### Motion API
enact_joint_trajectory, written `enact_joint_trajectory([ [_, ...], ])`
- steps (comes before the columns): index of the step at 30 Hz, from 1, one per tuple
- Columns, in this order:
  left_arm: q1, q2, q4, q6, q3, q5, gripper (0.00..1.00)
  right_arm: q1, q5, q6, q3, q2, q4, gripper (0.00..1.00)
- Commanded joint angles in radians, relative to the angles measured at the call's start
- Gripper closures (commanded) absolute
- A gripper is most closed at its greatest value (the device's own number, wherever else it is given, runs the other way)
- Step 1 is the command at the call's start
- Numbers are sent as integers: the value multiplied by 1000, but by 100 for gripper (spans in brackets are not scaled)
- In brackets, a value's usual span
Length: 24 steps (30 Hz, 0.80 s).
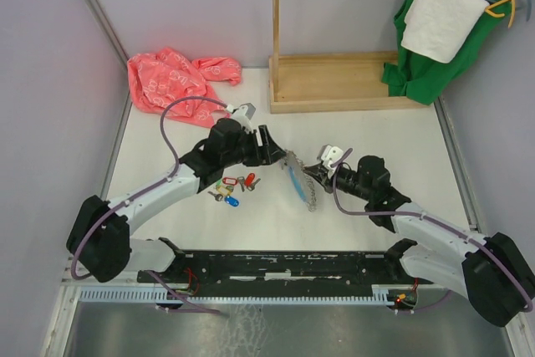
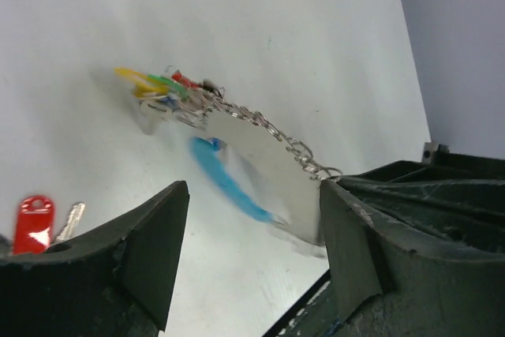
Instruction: Put the keys on the keyring
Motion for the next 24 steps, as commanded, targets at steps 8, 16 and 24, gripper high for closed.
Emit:
enact_joint_trajectory([
  [8,16,-196,228,189,-275,-11,23,-33,-108,-101,103,14,-56,99],
  [16,16,-198,402,189,-378,57,27,-33,-178,-160,124,35,-101,99],
  [24,-34,-110,469,178,-379,92,36,-33,-200,-179,151,98,-93,99],
])
